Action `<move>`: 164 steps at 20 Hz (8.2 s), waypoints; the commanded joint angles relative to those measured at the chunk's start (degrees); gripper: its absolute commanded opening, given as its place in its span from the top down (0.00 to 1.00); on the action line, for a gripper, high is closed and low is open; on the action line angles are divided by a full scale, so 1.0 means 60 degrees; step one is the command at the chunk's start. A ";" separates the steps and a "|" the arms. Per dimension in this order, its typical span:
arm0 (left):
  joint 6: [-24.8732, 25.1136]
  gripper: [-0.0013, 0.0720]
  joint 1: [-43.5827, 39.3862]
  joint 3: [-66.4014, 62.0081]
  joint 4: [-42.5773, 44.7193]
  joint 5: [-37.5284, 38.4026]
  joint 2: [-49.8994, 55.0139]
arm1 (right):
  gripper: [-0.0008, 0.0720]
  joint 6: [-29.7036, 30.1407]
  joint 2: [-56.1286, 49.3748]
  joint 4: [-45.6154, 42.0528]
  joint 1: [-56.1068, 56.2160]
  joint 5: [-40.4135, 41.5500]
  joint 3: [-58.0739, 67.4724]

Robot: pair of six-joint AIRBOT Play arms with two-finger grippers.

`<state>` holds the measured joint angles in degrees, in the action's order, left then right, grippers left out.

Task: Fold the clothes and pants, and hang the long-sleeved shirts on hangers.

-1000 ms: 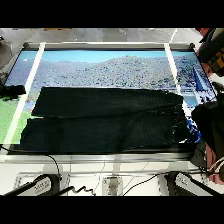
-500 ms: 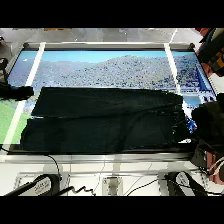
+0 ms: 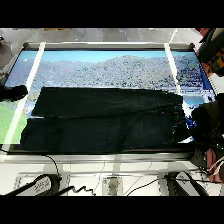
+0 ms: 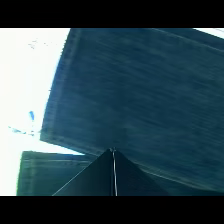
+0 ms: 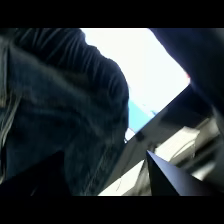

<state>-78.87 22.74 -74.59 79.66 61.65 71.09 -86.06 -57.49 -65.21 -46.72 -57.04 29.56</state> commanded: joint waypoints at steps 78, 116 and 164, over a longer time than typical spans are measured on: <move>0.2171 0.96 -0.1275 -0.0248 -0.6357 -0.8091 0.4634 | 0.94 -0.3555 -0.4448 0.1989 0.4346 0.7785 0.4834; 0.2109 0.00 0.0495 0.4098 -0.7719 -0.6553 0.2696 | 0.05 -0.0860 -0.5005 -0.1359 0.4393 0.0925 0.8593; 0.2240 0.01 -0.6961 -0.1257 -0.6561 -0.0517 0.1847 | 0.94 -0.2484 -0.8714 -0.0379 0.8739 -0.3384 1.3741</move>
<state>-65.19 -12.53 -82.11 40.03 59.90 78.70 -101.03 -110.17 -65.01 16.69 -63.26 111.44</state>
